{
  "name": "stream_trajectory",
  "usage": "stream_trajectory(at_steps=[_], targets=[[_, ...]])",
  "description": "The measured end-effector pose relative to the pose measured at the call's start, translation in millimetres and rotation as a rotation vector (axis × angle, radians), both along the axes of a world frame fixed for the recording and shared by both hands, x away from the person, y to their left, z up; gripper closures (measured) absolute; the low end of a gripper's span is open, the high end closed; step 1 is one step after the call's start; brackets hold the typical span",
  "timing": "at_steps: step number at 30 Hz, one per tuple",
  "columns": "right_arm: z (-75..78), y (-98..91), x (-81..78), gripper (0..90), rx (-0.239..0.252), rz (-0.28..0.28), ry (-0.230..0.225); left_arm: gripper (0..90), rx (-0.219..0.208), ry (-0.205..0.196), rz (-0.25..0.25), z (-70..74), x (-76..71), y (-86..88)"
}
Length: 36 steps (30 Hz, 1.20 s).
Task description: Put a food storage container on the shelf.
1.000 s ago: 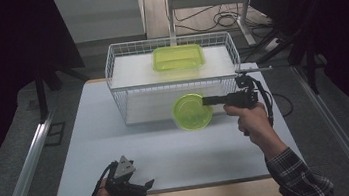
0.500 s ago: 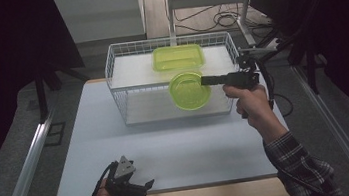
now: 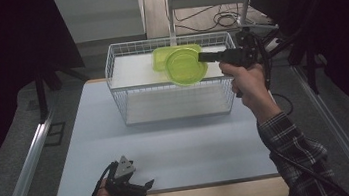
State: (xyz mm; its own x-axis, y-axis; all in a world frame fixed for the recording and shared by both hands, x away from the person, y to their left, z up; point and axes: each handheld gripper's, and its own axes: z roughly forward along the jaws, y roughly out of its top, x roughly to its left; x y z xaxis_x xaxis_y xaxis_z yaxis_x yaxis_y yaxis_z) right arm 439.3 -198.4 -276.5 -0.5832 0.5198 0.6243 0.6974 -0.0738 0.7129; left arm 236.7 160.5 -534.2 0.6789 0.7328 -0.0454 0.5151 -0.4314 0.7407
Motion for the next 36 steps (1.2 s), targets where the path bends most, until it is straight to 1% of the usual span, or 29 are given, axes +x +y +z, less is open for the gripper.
stream_trajectory(at_steps=[3,4,5,14,15,19,24,26,32,34,35,36], targets=[[5.5,2.1,5.2,80.9,0.001,-0.024,-0.007,2.7,0.000,0.000,0.000,0.0,0.0,0.1],[7.8,3.3,9.4,80.9,-0.002,-0.039,-0.011,2.7,0.000,0.000,0.000,0.0,0.0,0.2],[7.8,3.3,9.4,80.9,-0.002,-0.039,-0.011,2.7,-0.001,0.000,0.000,0.1,-0.1,0.2],[14.9,9.8,25.7,80.9,-0.007,-0.092,-0.013,2.7,0.001,-0.001,0.000,-0.2,0.1,0.3],[16.1,12.2,28.7,80.9,-0.016,-0.103,-0.017,2.7,0.002,-0.001,-0.001,-0.2,0.1,0.3],[17.6,18.3,34.5,80.9,-0.027,-0.122,-0.022,2.7,0.003,0.000,-0.001,-0.2,0.1,0.2],[17.4,24.4,40.5,80.9,-0.046,-0.143,-0.028,2.7,0.002,0.000,-0.001,-0.1,0.0,0.5],[16.6,26.5,43.5,80.9,-0.042,-0.149,-0.022,2.8,0.002,0.000,-0.001,-0.2,0.0,0.6],[12.3,31.6,51.1,80.9,-0.056,-0.173,-0.013,2.8,0.003,0.000,-0.004,-0.2,-0.1,0.4],[11.4,32.2,51.8,80.8,-0.060,-0.178,-0.008,2.7,0.004,0.000,-0.004,-0.2,-0.2,0.3],[10.2,32.4,52.8,80.8,-0.052,-0.183,-0.001,2.8,0.005,0.001,-0.005,-0.2,-0.2,0.2],[10.3,32.8,52.9,80.5,-0.055,-0.185,-0.001,2.8,0.005,0.001,-0.005,-0.2,-0.2,0.2]])
